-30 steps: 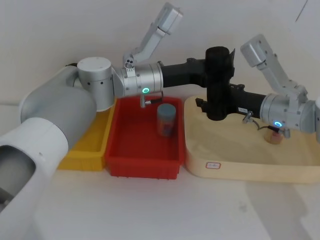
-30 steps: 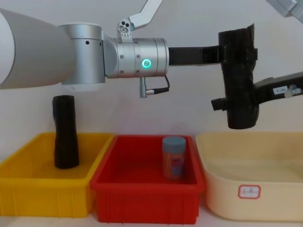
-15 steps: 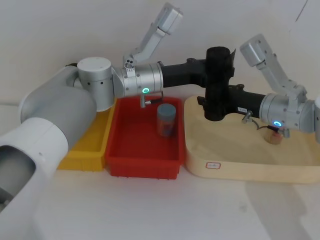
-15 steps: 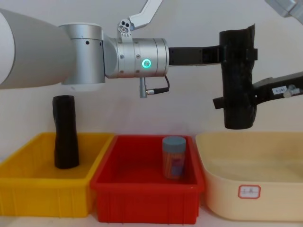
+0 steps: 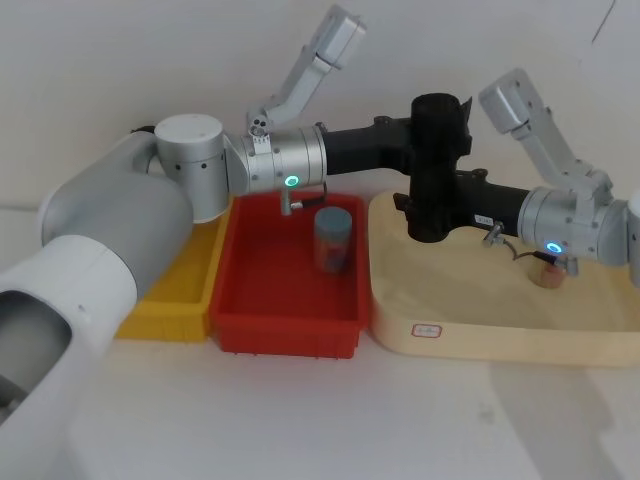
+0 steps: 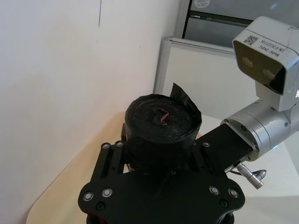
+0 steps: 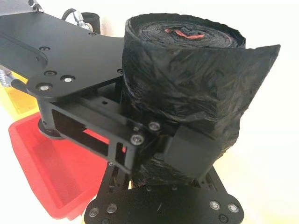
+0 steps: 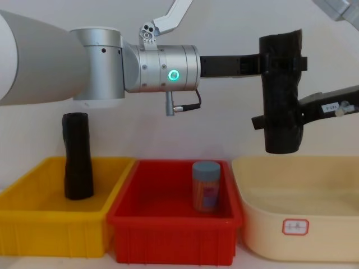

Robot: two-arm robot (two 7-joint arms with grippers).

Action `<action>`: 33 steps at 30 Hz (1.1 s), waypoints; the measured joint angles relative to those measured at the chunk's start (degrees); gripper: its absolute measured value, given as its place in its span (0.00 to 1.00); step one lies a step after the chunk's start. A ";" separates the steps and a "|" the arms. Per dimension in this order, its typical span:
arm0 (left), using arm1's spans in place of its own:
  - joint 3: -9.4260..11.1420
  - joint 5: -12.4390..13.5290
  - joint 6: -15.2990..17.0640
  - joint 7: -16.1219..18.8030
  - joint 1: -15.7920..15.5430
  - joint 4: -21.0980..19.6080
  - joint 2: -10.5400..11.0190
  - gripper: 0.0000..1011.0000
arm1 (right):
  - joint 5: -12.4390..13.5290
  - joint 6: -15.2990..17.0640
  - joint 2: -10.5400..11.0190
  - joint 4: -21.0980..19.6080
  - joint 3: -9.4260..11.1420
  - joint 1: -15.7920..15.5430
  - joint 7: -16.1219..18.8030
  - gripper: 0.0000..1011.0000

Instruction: Pick up the garbage bag with the one hand and transfer it to the other hand.

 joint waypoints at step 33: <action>0.00 0.04 0.00 0.04 0.00 0.00 0.02 0.99 | -0.01 5.06 0.63 -1.60 3.16 -1.40 -7.80 0.51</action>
